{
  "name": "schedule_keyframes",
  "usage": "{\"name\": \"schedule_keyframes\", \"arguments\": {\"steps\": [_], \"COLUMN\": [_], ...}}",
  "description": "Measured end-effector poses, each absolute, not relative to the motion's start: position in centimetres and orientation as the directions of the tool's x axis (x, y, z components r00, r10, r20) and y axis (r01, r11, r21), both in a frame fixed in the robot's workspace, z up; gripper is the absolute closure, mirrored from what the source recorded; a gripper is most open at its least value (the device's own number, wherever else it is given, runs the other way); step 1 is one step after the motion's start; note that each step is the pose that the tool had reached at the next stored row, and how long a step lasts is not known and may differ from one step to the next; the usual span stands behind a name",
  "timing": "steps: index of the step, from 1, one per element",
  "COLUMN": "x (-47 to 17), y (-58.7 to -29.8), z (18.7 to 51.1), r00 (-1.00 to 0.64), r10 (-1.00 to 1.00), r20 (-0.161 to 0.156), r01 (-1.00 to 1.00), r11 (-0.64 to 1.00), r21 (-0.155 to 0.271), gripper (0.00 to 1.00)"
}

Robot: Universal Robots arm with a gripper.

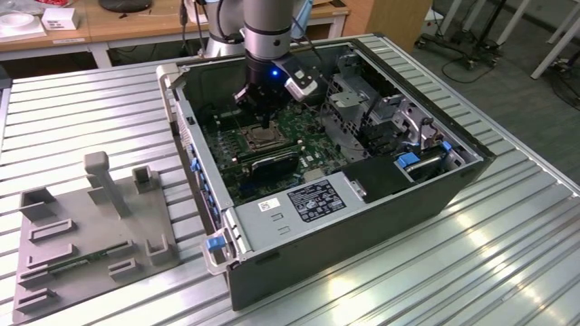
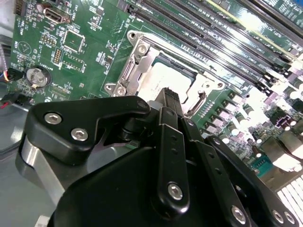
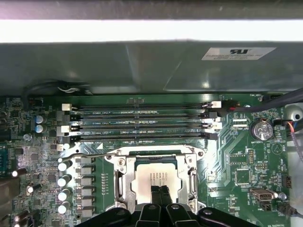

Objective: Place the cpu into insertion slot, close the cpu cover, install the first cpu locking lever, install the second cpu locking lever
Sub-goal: 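Install the first cpu locking lever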

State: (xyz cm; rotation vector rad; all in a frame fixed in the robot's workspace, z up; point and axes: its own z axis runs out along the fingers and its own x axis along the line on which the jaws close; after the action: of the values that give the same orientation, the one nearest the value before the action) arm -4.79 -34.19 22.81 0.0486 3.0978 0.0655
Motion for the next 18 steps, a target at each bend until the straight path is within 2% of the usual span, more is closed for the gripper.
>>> {"name": "schedule_keyframes", "arguments": {"steps": [9, 18], "x": [-4.8, -4.9], "y": [-34.2, -34.2], "z": [24.4, 24.4], "r00": [-0.999, -0.999], "r10": [0.032, 0.032], "r20": [-0.042, -0.042], "r01": [0.03, 0.03], "r11": [0.999, 0.999], "r21": [0.043, 0.043], "gripper": [0.89, 0.89]}}
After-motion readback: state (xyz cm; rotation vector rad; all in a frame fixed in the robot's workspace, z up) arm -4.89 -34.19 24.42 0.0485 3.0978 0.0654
